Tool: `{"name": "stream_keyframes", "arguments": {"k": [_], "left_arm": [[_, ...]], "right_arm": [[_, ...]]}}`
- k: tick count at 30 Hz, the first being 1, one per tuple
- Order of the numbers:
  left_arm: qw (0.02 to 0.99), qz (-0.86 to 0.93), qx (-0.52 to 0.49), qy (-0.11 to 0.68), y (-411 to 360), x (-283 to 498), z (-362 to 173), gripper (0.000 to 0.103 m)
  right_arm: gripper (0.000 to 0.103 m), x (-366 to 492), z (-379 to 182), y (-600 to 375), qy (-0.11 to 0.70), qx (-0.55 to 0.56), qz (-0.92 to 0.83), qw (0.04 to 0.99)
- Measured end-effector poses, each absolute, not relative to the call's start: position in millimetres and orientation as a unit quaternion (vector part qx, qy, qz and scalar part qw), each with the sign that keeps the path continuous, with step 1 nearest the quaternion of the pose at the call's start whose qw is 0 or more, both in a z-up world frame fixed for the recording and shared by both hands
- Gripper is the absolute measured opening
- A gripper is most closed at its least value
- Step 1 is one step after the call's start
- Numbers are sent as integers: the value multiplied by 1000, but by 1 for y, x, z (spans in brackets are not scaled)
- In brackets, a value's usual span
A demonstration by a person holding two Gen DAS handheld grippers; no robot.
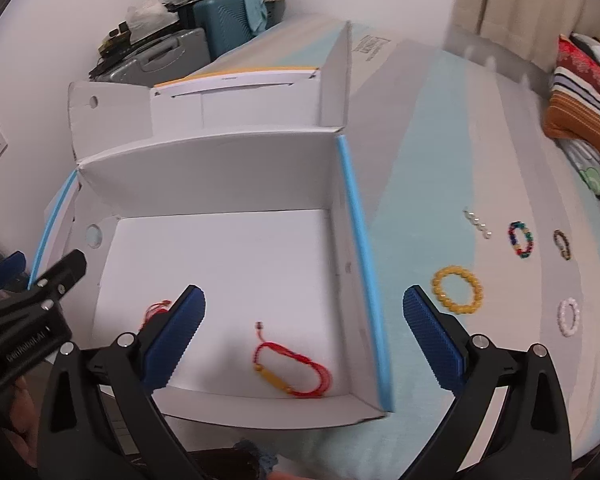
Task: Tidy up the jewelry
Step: 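Open both tools to drop the red cord bracelets into the box, then move both tools back to the red and pink-white bead bracelets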
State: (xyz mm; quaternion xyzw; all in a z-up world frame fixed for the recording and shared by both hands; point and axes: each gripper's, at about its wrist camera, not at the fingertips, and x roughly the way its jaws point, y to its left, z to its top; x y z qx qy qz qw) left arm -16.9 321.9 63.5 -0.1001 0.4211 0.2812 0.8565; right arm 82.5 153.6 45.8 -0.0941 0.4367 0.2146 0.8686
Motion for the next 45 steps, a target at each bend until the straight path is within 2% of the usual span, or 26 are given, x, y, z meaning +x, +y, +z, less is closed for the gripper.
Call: {"name": "stream_keyframes", "arguments": {"k": [26,45], "left_arm": [[895,191,-19,403,191,31,77,97],[912,37,5,408,54,63,53,97]], "right_arm": [[95,114,64,-10,421,-54,123,897],[95,156,28,-155,447,-1,39,894]]}}
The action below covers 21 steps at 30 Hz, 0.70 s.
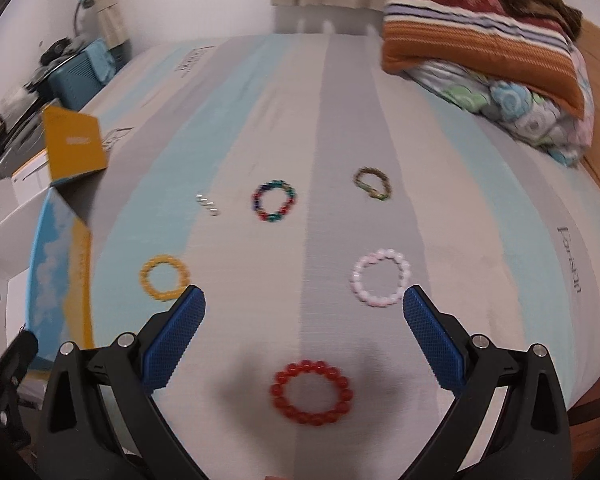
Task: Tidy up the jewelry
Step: 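Move both tools back to the red and pink-white bead bracelets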
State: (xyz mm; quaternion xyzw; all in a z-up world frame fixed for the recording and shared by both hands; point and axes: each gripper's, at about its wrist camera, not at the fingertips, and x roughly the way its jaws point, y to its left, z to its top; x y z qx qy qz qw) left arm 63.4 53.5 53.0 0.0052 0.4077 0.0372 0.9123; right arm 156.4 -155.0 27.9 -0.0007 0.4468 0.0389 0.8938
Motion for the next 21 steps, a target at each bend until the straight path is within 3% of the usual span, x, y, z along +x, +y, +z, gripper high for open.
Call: {"name": "stream_keyframes", "arguments": {"k": [21], "left_arm": [[879,-78,19,470,-65,108,-55,97]], "right_arm": [[95,232,-69,-233,524,40,27,851]]}}
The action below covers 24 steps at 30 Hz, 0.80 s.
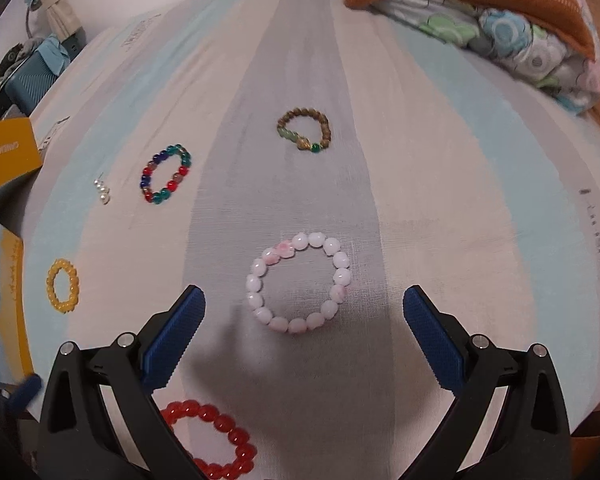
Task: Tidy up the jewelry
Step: 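Move both tools back to the red and pink-white bead bracelets, then grasp the red bead bracelet with the left tool while the right tool grasps the pink-white bead bracelet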
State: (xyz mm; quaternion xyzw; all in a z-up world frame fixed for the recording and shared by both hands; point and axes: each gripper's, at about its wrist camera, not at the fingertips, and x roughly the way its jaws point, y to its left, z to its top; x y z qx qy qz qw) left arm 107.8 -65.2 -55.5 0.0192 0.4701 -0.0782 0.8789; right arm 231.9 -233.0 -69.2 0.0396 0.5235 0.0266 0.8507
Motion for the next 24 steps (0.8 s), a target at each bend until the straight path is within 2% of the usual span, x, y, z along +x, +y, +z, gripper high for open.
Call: {"name": "stream_keyframes", "arguments": {"k": [11,16,21,24], "left_arm": [[860,-100,16,500,-99,124,-98,97],[863,-103,20,495,-106,128,-105,97],[864,-111,27,490,-113,126,-106,97],[865,-111,25,488,-114,126,-108,97]], "right_arm": [[95,256,-92,-234,553,59,34,830],[88,263,-102,-226,565,52,35,823],[88,265,-106,-221,570,41,29,820],[83,266,-108,-219,572,37,28,819]]}}
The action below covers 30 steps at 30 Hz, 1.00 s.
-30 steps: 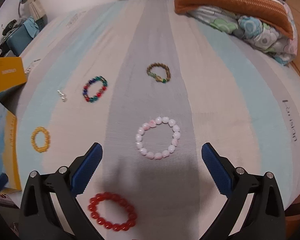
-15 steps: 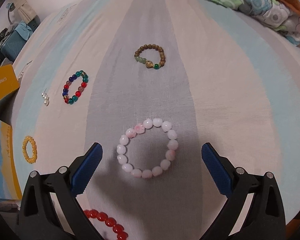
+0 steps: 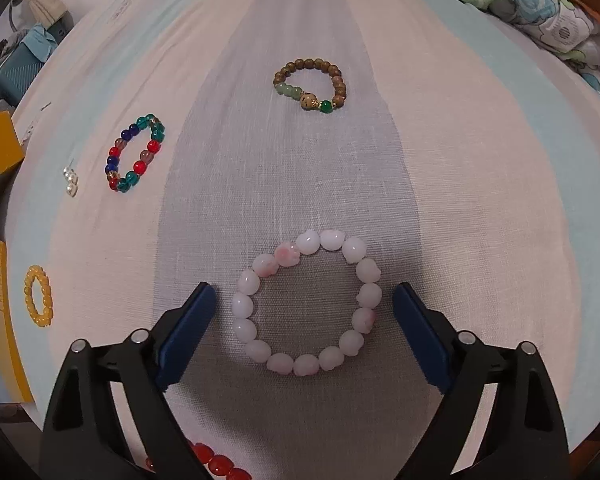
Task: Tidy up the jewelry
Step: 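Grasp the red bead bracelet with the left tool while the right tool grasps the pink-white bead bracelet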
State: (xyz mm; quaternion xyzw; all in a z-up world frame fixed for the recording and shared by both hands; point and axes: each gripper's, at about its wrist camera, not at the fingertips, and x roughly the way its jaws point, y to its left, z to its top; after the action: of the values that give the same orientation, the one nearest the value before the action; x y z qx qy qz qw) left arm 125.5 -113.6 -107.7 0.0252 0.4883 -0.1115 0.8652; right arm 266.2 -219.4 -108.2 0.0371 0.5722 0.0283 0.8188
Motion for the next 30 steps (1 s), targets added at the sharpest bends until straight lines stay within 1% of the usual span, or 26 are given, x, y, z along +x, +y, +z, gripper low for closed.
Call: {"name": "stream_keyframes", "arguments": {"k": [9,11,14,16,19,21,23,24,27,29,30], "left_arm": [[866,-119,37,485,-119,117,-109,98],[866,-119,38,485,-120,116,-109,98],[866,-118,36,484,-121,119,-110,95],[866,-118,34,484,-120,118,-109,89],[864,-127,31,487,-122,117,-107,82],[863,-132,39,486,-126,115,-106,84],[862,-132,53,486,-131,112,-109,90],[860,-131,67,489,-135,111,-112,96],[863,-121,100,480,-144,105,-117,97],[864,-121,90,480,-141,106,-117,95],[865,-118,83,481,-138,107,-117,90]], "right_arm": [[78,270,-109,-223,574,33,29,817],[75,269,-109,-224,573,30,27,818],[68,269,-108,-228,571,28,23,820],[58,266,-108,-229,569,28,19,821],[49,265,-107,-227,568,26,18,823],[49,265,-108,-225,567,21,17,823],[49,268,-109,-224,567,18,15,823],[49,268,-109,-224,567,18,15,823],[49,270,-109,-221,567,19,15,823],[49,266,-108,-223,567,22,16,823],[49,265,-107,-225,567,23,15,823]]}}
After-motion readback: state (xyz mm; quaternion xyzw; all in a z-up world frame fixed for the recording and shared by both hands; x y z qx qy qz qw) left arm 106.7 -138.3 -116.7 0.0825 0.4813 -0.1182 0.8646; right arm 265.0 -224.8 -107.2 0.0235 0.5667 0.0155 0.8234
